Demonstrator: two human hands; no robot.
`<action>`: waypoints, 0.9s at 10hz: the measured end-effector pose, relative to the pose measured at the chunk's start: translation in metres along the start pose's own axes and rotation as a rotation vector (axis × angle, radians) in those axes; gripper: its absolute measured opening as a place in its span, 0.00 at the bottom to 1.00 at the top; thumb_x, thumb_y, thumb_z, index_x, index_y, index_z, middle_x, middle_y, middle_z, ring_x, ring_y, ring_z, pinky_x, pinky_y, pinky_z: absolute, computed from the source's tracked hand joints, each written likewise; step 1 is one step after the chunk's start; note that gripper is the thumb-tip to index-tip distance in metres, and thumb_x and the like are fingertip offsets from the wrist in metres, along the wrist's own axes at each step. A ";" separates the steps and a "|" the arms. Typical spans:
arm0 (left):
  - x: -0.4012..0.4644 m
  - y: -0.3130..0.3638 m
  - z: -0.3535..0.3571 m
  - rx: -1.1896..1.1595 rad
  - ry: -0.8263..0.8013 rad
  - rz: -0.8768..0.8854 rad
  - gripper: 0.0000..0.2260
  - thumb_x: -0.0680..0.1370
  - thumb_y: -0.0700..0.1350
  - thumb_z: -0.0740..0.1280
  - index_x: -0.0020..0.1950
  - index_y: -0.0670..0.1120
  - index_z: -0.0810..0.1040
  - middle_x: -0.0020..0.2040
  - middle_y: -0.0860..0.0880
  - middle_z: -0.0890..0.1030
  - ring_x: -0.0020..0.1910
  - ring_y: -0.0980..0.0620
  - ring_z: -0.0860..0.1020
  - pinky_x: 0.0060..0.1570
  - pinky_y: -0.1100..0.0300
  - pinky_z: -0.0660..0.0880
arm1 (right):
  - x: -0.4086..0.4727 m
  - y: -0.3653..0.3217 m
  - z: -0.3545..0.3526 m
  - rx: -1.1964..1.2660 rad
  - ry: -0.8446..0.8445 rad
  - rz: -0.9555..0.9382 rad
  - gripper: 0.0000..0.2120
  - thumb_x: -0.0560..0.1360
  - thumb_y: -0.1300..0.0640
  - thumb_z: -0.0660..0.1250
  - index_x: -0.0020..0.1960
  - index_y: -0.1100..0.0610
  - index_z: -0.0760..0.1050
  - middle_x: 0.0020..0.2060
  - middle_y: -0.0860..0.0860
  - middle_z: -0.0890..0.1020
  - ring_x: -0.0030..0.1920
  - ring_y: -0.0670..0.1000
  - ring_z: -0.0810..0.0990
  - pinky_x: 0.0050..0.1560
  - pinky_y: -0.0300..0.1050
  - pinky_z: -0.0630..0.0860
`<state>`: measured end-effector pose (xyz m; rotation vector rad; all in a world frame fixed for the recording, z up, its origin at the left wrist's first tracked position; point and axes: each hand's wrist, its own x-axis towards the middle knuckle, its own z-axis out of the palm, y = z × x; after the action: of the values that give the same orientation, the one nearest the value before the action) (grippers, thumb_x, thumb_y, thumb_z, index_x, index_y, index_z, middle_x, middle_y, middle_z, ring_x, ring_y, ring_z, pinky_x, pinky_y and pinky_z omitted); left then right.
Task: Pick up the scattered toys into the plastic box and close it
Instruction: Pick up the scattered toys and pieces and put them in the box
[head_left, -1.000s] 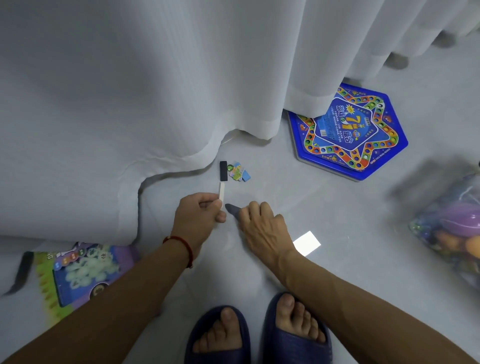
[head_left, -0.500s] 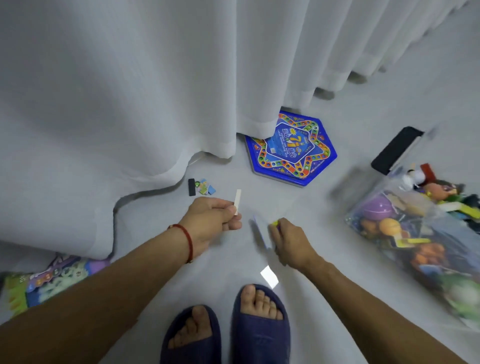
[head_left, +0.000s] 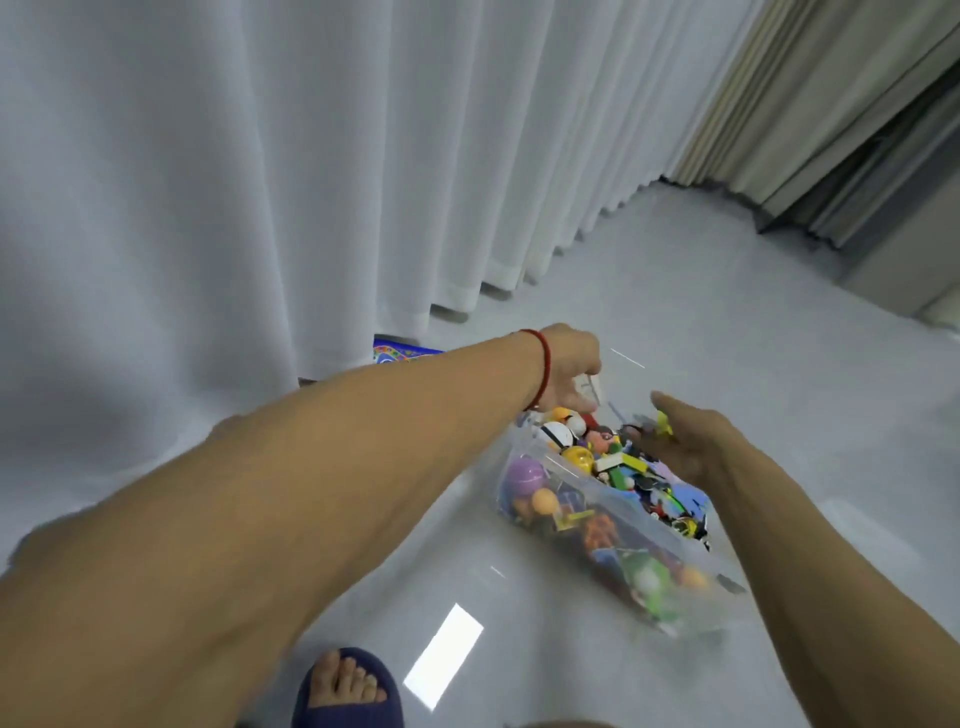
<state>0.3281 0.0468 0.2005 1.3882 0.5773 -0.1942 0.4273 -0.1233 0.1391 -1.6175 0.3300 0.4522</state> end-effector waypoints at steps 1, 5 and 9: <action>0.003 -0.010 -0.037 0.189 0.088 0.074 0.13 0.77 0.35 0.66 0.61 0.35 0.74 0.55 0.40 0.79 0.53 0.42 0.80 0.57 0.56 0.76 | -0.007 0.000 -0.002 -0.325 0.013 -0.069 0.17 0.78 0.59 0.66 0.63 0.65 0.70 0.51 0.57 0.74 0.61 0.61 0.78 0.38 0.48 0.80; -0.091 -0.201 -0.322 0.531 0.545 -0.306 0.10 0.75 0.34 0.64 0.54 0.42 0.79 0.46 0.42 0.77 0.44 0.42 0.77 0.45 0.49 0.80 | -0.069 0.130 0.232 -1.199 -0.905 -0.581 0.10 0.78 0.54 0.64 0.57 0.52 0.79 0.51 0.51 0.84 0.50 0.53 0.83 0.53 0.52 0.81; -0.004 -0.314 -0.352 0.861 0.542 -0.118 0.27 0.73 0.41 0.71 0.70 0.50 0.67 0.64 0.48 0.72 0.62 0.48 0.74 0.62 0.58 0.72 | -0.053 0.303 0.413 -1.477 -0.800 -1.033 0.34 0.78 0.57 0.67 0.77 0.52 0.53 0.72 0.54 0.62 0.64 0.59 0.68 0.48 0.54 0.79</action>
<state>0.0861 0.3238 -0.0952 2.2713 1.1037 -0.1653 0.2004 0.2543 -0.1265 -2.4309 -1.7568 0.4747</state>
